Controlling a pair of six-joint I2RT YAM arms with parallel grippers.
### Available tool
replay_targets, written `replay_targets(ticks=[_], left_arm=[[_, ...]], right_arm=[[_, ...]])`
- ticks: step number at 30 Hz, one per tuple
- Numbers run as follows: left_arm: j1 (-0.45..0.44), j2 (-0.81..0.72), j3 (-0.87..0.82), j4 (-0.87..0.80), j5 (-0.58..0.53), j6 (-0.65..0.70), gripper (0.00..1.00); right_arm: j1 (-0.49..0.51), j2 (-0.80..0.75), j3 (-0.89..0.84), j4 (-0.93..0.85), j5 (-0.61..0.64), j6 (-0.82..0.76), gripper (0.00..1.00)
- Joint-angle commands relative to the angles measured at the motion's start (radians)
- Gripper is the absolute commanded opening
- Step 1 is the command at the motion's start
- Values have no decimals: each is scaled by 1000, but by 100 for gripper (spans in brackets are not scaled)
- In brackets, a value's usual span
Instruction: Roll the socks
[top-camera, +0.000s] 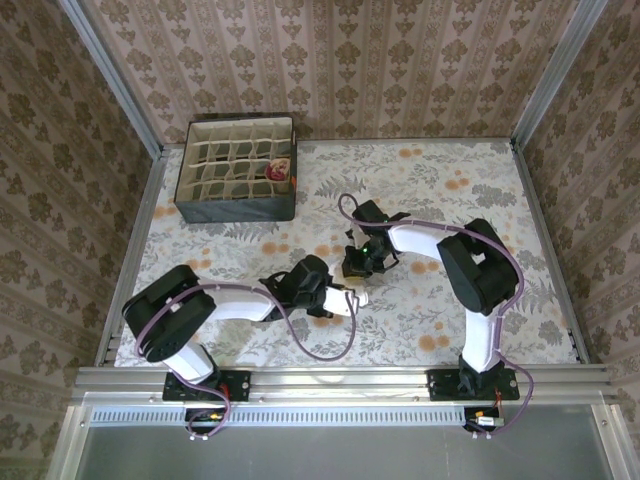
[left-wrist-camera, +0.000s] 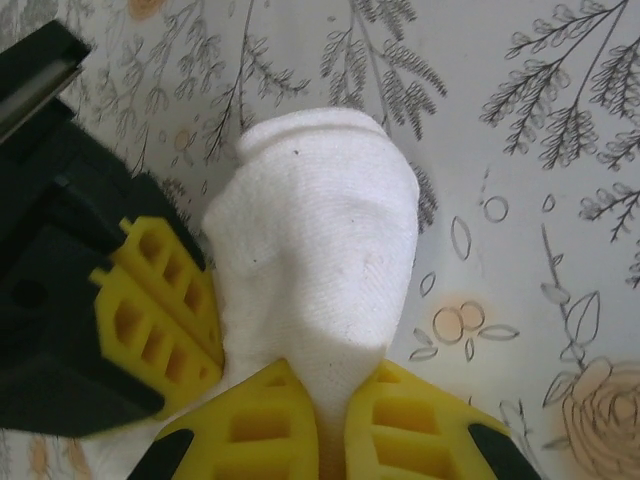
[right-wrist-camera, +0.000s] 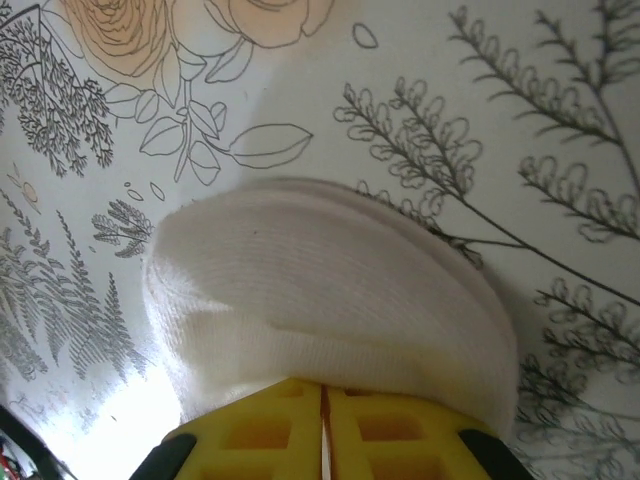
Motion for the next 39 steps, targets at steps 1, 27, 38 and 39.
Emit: replay_targets(ticks=[1, 27, 38, 39], left_arm=[[46, -24, 24, -224, 180, -116, 0], [220, 384, 477, -791, 569, -307, 0], [232, 400, 472, -736, 596, -328, 0], [232, 401, 473, -735, 598, -327, 0]], right_arm=[[-26, 70, -24, 28, 105, -11, 10], [-103, -365, -271, 268, 139, -2, 29], [-81, -517, -508, 406, -79, -2, 50], [-77, -522, -521, 410, -83, 0, 50]])
